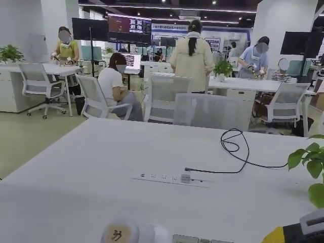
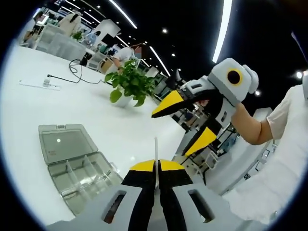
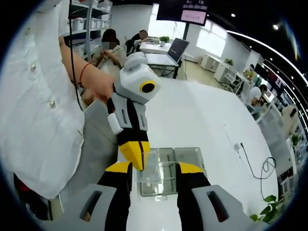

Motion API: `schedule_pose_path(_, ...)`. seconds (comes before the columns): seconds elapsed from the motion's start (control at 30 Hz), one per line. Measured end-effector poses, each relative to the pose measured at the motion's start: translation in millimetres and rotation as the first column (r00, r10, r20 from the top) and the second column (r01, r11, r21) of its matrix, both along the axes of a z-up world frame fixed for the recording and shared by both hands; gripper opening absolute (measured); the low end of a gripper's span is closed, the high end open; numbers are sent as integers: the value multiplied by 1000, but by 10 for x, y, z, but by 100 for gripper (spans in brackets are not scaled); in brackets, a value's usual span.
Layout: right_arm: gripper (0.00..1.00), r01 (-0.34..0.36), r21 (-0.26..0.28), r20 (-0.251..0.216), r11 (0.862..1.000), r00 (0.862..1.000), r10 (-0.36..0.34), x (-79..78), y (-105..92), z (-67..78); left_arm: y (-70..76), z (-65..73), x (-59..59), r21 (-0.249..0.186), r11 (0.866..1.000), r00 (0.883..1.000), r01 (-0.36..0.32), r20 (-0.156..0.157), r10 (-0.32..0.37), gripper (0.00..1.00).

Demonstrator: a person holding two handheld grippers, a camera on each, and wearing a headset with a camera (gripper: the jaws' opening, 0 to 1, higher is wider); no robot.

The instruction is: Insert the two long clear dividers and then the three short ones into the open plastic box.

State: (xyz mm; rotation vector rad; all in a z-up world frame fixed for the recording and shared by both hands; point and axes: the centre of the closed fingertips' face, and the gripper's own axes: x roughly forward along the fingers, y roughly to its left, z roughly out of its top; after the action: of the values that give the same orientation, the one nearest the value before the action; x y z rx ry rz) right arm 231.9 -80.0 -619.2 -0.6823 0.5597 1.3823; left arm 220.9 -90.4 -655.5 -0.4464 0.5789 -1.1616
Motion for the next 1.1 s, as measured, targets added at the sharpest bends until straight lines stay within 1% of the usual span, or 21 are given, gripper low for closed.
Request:
schedule_pose_path(0.03,37,-4,6,-14,1000,1000,4,-1,-2,9,-2,-1,-12,9,1000,1000,14,20,-15,0)
schedule_pose_path(0.07,36,-7,9,-26,1000,1000,7,2,-8,16,-7,11,-25,12,1000,998,28,47,-29,0)
schedule_pose_path(0.1,35,-10,14,-45,1000,999,11,1,-12,23,-13,18,-49,20,999,997,41,66,-42,0)
schedule_pose_path(0.13,35,-17,14,-63,1000,998,18,-19,-12,22,-17,24,-61,28,998,994,54,93,-56,0)
schedule_pose_path(0.17,34,-31,17,-80,999,996,32,-39,-11,25,-27,42,-82,31,997,989,69,127,-72,0)
schedule_pose_path(0.2,34,-37,18,-90,999,995,39,-51,-8,26,-31,45,-95,31,997,989,73,130,-77,0)
schedule_pose_path(0.23,33,-45,18,-108,999,993,47,-72,-3,25,-29,20,-114,45,996,989,81,123,-86,0)
schedule_pose_path(0.3,32,-62,19,-130,998,989,64,-107,8,18,-35,20,-146,54,994,982,100,153,-107,0)
schedule_pose_path(0.37,31,-72,19,-147,997,986,74,-133,18,10,-31,9,-154,58,993,982,106,150,-114,0)
schedule_pose_path(0.4,31,-81,21,-159,996,984,83,-143,5,2,-32,14,-166,56,992,980,112,158,-120,0)
schedule_pose_path(0.47,30,-92,23,-180,995,979,95,-173,20,-8,-32,22,-177,53,992,979,118,161,-125,0)
schedule_pose_path(0.6,30,-104,25,-198,994,974,107,-204,43,-13,-30,40,-196,54,990,975,127,177,-134,0)
schedule_pose_path(0.77,28,-105,24,-213,994,971,107,-209,43,-24,-28,51,-200,53,990,973,131,186,-138,0)
schedule_pose_path(0.83,28,-112,24,-225,993,968,114,-209,22,-32,-30,54,-216,54,989,970,140,194,-148,0)
schedule_pose_path(0.9,27,-125,23,-239,992,963,127,-248,24,-36,-34,48,-232,62,987,966,148,205,-158,0)
schedule_pose_path(0.93,27,-133,22,-249,991,959,134,-253,7,-45,-38,50,-243,65,986,962,155,217,-166,0)
schedule_pose_path(1.0,25,-145,15,-259,989,955,144,-268,-4,-71,-42,56,-251,64,985,960,160,222,-170,0)
schedule_pose_path(1.03,24,-155,11,-264,988,953,152,-284,-6,-89,-45,65,-260,63,984,956,165,233,-176,0)
schedule_pose_path(1.1,21,-166,4,-278,986,947,161,-325,1,-105,-47,64,-274,68,983,953,172,241,-184,0)
